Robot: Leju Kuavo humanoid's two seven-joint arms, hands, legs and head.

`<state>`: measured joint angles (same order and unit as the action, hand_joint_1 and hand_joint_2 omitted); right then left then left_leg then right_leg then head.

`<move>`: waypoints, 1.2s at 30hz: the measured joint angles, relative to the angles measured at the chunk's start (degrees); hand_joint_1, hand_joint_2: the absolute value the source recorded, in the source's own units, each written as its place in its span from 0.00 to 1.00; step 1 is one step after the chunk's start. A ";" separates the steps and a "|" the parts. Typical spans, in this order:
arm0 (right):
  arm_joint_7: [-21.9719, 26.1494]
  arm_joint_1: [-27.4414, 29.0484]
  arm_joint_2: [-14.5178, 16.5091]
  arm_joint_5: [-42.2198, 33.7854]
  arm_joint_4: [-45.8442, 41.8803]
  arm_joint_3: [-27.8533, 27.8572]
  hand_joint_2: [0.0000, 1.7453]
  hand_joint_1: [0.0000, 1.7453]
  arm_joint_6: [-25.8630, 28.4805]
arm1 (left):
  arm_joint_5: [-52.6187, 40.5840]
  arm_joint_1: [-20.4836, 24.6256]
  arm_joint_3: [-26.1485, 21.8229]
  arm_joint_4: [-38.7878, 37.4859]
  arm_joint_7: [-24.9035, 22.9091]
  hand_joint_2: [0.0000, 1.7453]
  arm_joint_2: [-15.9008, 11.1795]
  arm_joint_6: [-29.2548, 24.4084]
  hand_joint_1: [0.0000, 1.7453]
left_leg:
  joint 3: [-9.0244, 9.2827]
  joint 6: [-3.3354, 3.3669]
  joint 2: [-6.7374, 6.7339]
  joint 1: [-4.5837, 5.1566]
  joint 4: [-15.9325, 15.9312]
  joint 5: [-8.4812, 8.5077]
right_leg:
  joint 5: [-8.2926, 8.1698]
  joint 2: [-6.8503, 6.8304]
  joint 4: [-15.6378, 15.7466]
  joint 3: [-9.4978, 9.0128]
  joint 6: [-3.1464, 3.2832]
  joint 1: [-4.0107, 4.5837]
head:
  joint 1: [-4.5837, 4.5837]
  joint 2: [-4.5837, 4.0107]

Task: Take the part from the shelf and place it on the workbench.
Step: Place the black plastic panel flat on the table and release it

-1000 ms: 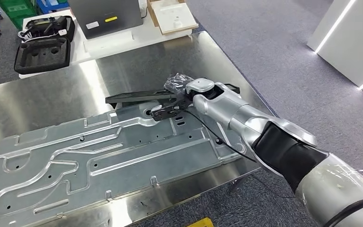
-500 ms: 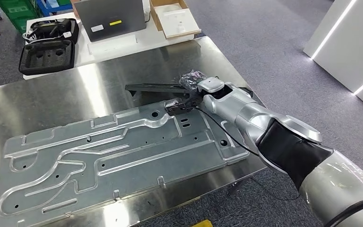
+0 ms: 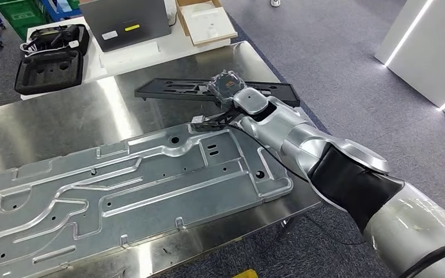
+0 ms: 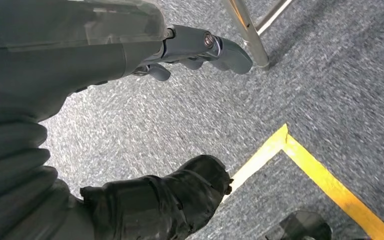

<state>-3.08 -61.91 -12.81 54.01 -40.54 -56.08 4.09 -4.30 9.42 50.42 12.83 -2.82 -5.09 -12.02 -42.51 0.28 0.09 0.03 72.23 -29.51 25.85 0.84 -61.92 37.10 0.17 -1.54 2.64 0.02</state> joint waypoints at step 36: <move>7.74 -2.33 11.09 6.03 5.38 0.02 0.00 0.00 4.53 | -2.67 1.83 0.02 0.01 3.66 0.75 1.42 -0.83 0.00 | 7.84 -0.02 0.28 -0.05 -13.44 3.45 | -2.25 -0.09 2.13 0.44 -0.81 -0.13 | -0.06 0.00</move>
<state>4.67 -64.25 -1.72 60.04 -35.16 -56.06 8.62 -6.97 11.25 50.45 12.84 0.84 -3.67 -12.85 -34.67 0.26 0.37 -0.02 58.79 -26.06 23.60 0.75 -59.79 37.54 -0.64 -1.67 2.58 0.02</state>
